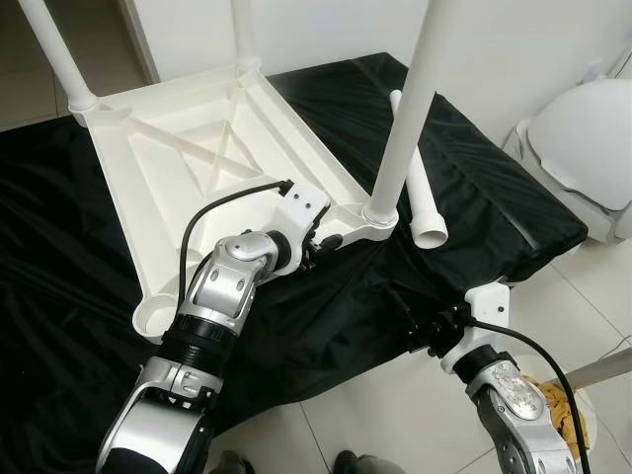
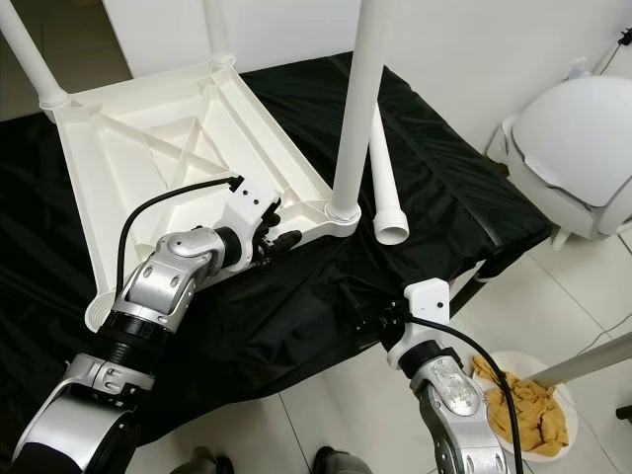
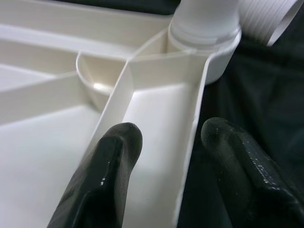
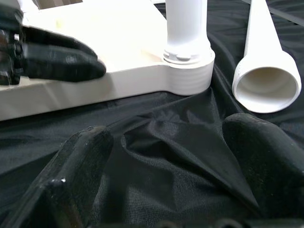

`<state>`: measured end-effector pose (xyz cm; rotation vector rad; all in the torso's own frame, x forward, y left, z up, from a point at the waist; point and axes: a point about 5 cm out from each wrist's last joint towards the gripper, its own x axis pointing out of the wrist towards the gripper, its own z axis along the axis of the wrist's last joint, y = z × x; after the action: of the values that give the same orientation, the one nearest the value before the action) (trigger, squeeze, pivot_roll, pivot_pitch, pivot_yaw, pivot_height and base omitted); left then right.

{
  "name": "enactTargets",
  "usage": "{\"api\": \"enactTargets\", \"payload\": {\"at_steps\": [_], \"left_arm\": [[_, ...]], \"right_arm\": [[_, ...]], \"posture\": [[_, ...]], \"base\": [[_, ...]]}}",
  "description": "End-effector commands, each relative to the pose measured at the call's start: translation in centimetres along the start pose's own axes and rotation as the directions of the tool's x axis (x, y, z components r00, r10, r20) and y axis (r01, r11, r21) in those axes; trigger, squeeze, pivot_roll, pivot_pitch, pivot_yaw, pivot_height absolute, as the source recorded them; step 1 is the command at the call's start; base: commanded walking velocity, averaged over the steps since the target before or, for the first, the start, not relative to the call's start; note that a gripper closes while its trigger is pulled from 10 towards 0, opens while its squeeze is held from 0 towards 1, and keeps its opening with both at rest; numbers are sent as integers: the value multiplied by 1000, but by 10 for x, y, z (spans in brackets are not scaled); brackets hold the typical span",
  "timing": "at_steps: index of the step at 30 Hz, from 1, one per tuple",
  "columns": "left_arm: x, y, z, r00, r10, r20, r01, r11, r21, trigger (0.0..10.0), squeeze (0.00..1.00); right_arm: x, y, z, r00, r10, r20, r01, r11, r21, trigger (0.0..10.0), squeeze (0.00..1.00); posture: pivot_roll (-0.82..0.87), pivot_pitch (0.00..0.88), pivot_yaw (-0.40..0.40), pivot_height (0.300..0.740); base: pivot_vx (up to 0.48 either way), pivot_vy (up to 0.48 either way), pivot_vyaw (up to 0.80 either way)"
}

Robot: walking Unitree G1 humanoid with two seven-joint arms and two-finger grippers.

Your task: Building children table

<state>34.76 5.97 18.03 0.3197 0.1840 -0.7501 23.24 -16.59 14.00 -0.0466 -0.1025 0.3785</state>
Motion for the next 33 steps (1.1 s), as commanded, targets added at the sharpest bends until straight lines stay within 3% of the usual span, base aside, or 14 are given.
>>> {"api": "enactTargets", "payload": {"at_steps": [1,8,15,20,28,29,30,31,32,33], "left_arm": [[1,10,-6,971,235,-37,-234,972,30,10000,0],[2,7,-16,970,223,-101,-212,971,108,10000,0],[-6,11,-41,943,216,-255,-181,972,152,10000,0],[-10,13,-51,920,220,-326,-182,973,143,10000,0],[-15,13,-57,906,218,-363,-174,973,149,10000,0],[-16,13,-58,906,219,-362,-179,974,141,7608,0],[-16,13,-58,906,219,-362,-179,974,141,7608,0],[-16,14,-58,905,225,-362,-189,973,134,1255,0],[-17,14,-57,904,229,-362,-195,972,129,0,0],[-17,14,-57,903,231,-362,-199,972,125,0,0]], "right_arm": [[-1,-1,-2,1000,5,-19,-5,1000,3,10000,0],[-1,-4,-2,1000,2,-22,-2,1000,-10,10000,0],[2,-3,-3,1000,10,-26,-10,1000,-20,10000,0],[2,-3,-3,999,19,-29,-19,999,-26,10000,0],[4,-3,-3,999,22,-28,-23,999,-32,10000,0],[4,-3,-3,999,23,-29,-24,999,-34,10000,0],[4,-3,-3,999,23,-29,-24,999,-34,10000,0],[4,-3,-3,999,24,-29,-25,999,-36,10000,0],[5,-3,-3,999,27,-29,-28,999,-42,10000,0],[5,-3,-3,999,29,-29,-31,998,-46,10000,0]], "posture": [[-146,122,23,740],[-142,120,23,740],[-132,112,20,740],[-128,110,18,740],[-125,107,20,740],[-123,105,19,740],[-123,105,19,740],[-123,105,19,740],[-123,106,19,740],[-123,107,19,740]], "base": [[0,0,0],[0,0,0],[0,0,0],[0,0,0],[0,0,0],[0,0,0],[0,0,0],[0,0,0],[0,0,0],[0,0,0]]}}
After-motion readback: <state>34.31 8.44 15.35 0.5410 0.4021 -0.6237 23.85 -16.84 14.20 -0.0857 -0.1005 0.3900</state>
